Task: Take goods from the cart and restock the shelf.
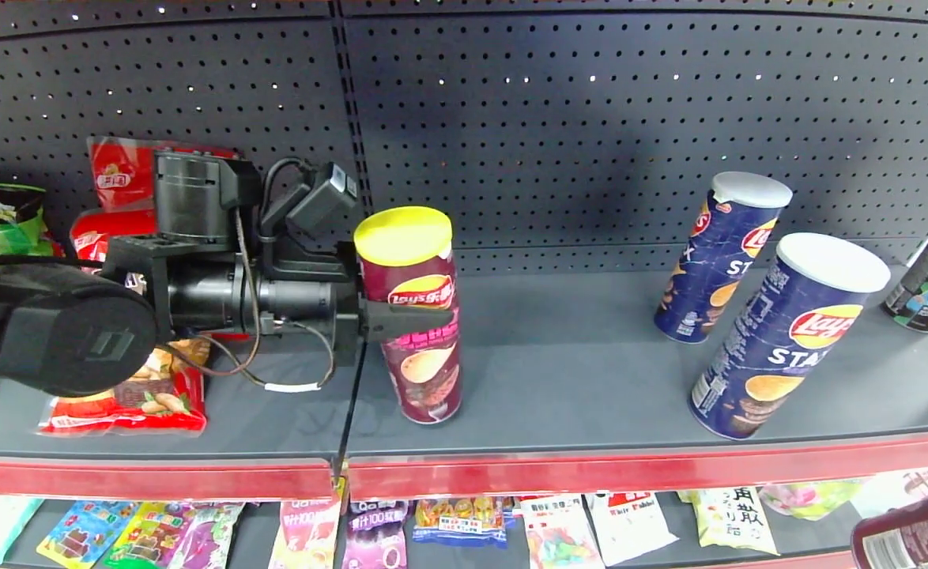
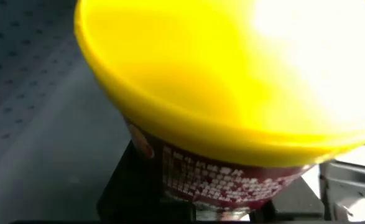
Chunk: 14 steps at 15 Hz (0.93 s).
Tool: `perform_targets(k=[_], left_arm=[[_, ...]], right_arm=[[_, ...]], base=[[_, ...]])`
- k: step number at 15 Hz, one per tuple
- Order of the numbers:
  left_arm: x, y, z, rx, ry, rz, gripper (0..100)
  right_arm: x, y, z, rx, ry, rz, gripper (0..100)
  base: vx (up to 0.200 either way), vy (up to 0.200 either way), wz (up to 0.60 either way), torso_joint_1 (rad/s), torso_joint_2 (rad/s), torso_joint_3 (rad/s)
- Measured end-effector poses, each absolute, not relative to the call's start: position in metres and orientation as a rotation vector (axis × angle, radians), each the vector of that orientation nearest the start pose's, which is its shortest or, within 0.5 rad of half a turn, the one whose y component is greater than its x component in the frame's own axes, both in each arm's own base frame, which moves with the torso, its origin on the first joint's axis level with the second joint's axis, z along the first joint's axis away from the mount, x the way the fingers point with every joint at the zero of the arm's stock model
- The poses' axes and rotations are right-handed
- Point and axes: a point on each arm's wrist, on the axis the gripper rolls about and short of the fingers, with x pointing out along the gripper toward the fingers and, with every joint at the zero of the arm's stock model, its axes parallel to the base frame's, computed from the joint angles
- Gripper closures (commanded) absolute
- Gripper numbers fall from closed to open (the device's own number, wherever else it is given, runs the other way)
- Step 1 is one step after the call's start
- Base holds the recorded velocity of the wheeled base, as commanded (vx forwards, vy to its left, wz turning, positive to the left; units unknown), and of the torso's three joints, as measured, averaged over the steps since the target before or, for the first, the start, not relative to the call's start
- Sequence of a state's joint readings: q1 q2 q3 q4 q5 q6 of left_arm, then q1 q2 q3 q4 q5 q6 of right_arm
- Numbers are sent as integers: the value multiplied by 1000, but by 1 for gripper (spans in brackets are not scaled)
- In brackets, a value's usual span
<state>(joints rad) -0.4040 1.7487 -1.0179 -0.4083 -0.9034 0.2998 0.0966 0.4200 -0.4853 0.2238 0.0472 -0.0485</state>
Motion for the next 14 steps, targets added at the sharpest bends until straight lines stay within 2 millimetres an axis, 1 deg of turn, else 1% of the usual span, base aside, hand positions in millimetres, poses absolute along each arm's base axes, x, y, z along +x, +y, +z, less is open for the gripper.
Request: perform_targets(k=[5, 14], left_arm=[[288, -143, 190, 181, 154, -1384, 100], [285, -141, 181, 167, 181, -1403, 100]], right_arm=[[-1, 1, 194, -53, 166, 147, 100], [-2, 1, 193, -53, 167, 143, 100]], base=[[0, 0, 0, 0, 0, 0], [0, 0, 0, 0, 0, 0]])
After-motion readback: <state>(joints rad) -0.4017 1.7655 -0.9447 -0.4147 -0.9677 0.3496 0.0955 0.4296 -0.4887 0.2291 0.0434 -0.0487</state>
